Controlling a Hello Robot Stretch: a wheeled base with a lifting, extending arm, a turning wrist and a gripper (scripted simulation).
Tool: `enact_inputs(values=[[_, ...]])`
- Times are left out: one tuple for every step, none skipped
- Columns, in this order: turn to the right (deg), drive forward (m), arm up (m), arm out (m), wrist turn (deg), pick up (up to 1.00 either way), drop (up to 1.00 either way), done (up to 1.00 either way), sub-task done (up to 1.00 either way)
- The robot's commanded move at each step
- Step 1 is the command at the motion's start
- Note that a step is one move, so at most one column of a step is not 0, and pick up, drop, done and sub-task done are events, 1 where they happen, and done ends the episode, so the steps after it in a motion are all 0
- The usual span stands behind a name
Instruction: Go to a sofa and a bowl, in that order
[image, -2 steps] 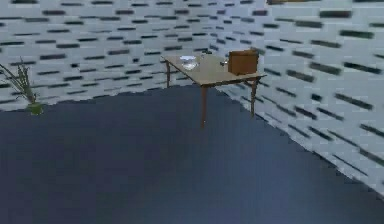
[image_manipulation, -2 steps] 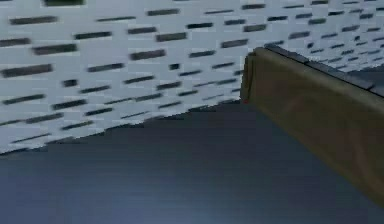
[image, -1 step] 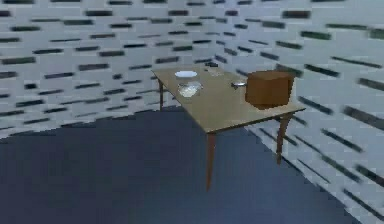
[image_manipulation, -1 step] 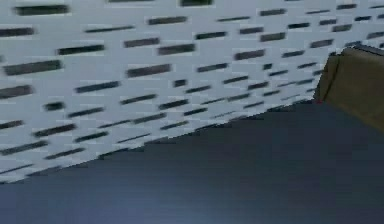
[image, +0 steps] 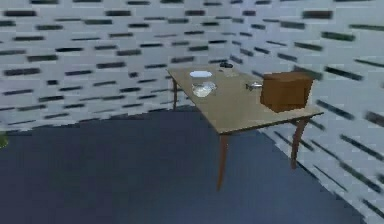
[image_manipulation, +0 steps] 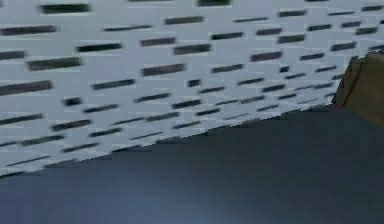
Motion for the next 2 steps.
enact_inputs(values=[[0.0, 0.8, 0.0, 0.0, 0.0, 0.0, 0.0, 0.0, 0.0], [0.0, 0.0, 0.0, 0.0, 0.0, 0.0, 0.0, 1.0, 0.0]])
